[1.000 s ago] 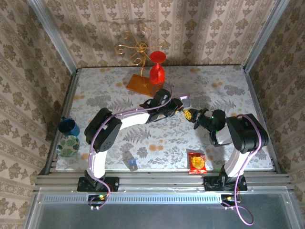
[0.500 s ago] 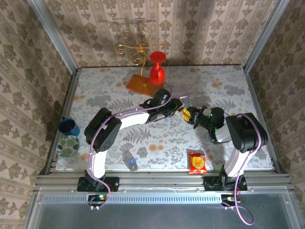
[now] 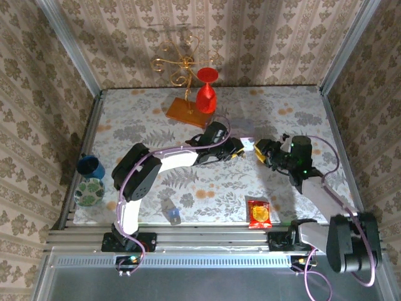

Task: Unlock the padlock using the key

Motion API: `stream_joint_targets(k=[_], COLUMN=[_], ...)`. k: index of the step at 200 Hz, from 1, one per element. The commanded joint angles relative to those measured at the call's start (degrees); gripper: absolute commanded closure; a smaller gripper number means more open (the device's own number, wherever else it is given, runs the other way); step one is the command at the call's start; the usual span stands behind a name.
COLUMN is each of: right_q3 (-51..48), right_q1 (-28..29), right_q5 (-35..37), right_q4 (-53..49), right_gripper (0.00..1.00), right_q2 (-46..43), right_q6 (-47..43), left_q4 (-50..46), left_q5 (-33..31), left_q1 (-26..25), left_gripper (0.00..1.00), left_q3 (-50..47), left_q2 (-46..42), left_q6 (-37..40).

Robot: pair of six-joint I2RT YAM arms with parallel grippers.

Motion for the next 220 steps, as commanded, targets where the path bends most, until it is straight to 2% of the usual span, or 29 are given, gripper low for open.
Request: stream_joint_targets(k=[1, 19, 28, 56, 70, 115, 136, 141, 151, 157, 193, 220], right_q3=[1.77, 1.43, 1.20, 0.88, 1.07, 1.94, 1.94, 1.86, 1.77, 1.68, 1.92, 2.99], right_q1=[-0.96, -1.17, -1.17, -1.17, -1.15, -1.17, -1.12, -1.17, -1.17, -1.17, -0.33, 4.93], right_q5=[4.23, 4.08, 4.19, 4.54, 4.78, 5.36, 5.73, 5.84, 6.08, 6.26, 7.74, 15.37], right_q4=[-16.47, -16.55, -16.22, -15.50, -15.52, -17.33, -17.99, -18.08, -18.41, -18.57, -20.48, -24.40], right_gripper=[0.56, 0.57, 0.57, 0.57, 0.57, 0.57, 0.57, 0.57, 0.57, 0.57, 0.57, 0.58], right_q2=[-3.20, -3.36, -3.07, -1.74, -1.60, -2.14, -2.39, -2.43, -2.52, -2.60, -2.95, -4.26], right_q6=[-9.94, -10.94, -11.23, -12.69, -13.46, -15.64, -16.49, -16.65, -17.19, -17.53, -21.57, -28.52], left_q4=[-0.56, -1.80, -2.22, -4.24, -4.41, -5.03, -6.27, -6.83, -7.92, -8.58, -8.97, -8.87], left_q5=[1.78, 1.49, 1.32, -0.26, -0.37, -0.64, -0.31, -0.29, 0.01, 0.25, 0.18, -1.22], left_q1=[-0.40, -0.56, -0.62, -1.28, -1.47, -2.16, -2.33, -2.42, -2.69, -2.78, -2.74, -1.95], left_gripper=[0.98, 0.98, 0.94, 0.80, 0.67, 0.66, 0.45, 0.38, 0.17, 0.10, 0.07, 0.07], left_q3=[-0.14, -0.06, -0.06, 0.50, 0.56, 1.08, 1.26, 1.25, 1.26, 1.21, -1.46, -4.23], left_q2=[-0.38, 0.64, 1.11, 2.44, 3.30, 4.78, 4.62, 4.46, 4.21, 4.09, 1.48, -3.29], left_q6=[2.90, 3.79, 4.35, 6.32, 6.58, 6.43, 6.65, 6.66, 7.04, 7.04, 5.86, 7.00])
